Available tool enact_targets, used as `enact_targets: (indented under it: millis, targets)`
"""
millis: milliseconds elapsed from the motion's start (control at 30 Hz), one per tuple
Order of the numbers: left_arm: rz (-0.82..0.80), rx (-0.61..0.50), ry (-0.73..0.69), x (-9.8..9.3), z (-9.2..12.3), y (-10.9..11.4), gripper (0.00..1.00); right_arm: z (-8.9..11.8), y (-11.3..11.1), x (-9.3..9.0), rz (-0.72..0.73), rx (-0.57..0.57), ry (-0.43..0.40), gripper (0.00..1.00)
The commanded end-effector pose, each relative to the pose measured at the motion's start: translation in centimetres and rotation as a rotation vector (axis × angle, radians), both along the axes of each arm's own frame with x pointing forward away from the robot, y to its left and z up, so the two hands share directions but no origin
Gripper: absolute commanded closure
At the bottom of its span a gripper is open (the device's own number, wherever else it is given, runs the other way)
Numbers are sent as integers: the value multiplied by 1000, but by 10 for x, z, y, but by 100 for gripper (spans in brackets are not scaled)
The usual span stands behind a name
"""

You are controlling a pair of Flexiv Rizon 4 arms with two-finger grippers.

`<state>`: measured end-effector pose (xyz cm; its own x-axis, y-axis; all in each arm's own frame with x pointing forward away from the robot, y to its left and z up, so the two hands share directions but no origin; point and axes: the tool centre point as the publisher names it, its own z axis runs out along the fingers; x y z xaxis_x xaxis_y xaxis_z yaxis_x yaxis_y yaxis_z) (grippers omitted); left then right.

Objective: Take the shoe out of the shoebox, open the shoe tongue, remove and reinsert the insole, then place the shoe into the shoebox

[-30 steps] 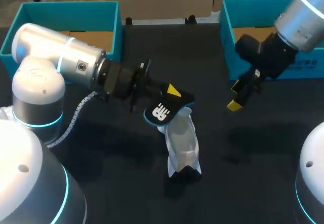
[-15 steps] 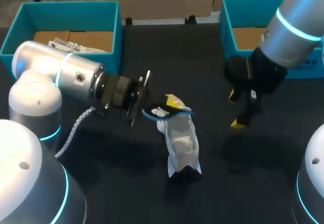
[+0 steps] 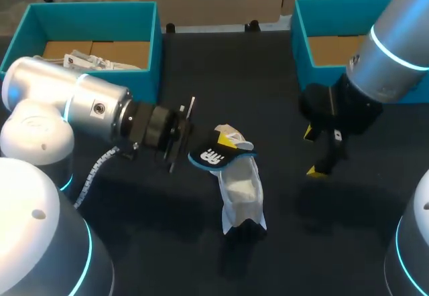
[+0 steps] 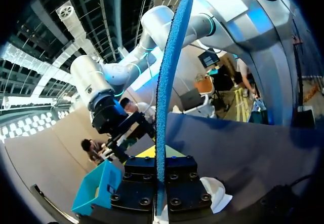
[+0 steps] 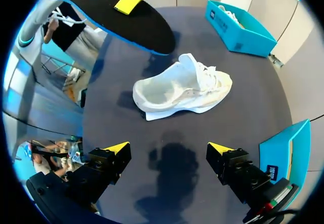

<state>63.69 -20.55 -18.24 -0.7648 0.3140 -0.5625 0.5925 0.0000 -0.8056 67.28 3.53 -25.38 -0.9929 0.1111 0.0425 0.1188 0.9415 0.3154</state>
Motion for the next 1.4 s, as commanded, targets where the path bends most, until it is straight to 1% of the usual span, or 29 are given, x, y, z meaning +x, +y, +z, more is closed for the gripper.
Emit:
enact_targets:
  millis: [33, 133, 167, 267, 400, 567, 933, 967, 1033, 1067, 1133, 1167, 1400]
  targets:
    - [35, -12, 32, -13, -10, -4, 100, -14, 2, -8, 58, -21, -33, 0]
    - [61, -15, 52, -20, -16, -3, 100, -29, 5, -15, 108, -35, -57, 0]
    - [68, -30, 65, -23, -18, -1, 100, -38, 7, -17, 128, -36, -63, 0]
    - [79, -56, 84, -30, -21, 4, 100, -52, 14, -22, 156, -41, -80, 0]
    - [84, -72, 89, -40, -22, 9, 100, -65, 25, -29, 191, -13, -108, 0]
    - [121, -64, 111, -41, -27, 13, 100, -79, 39, -38, 228, 9, -107, 0]
    - [121, -64, 111, -41, -27, 13, 100, -79, 39, -38, 228, 9, -107, 0]
    - [121, -64, 111, -41, -27, 13, 100, -77, 42, -33, 212, -1, -80, 0]
    - [133, -63, 94, -41, -31, 13, 100, -75, 53, -28, 205, -39, -57, 0]
    - [120, -71, 88, -41, -32, 14, 100, -76, 56, -26, 176, -49, -37, 0]
    - [119, -75, 77, -42, -34, 16, 100, -76, 60, -21, 168, -38, -43, 0]
    - [109, -79, 77, -42, -35, 18, 100, -76, 62, -19, 152, -42, -32, 0]
    - [105, -84, 77, -39, -49, 23, 100, -78, 75, -13, 173, -23, -49, 0]
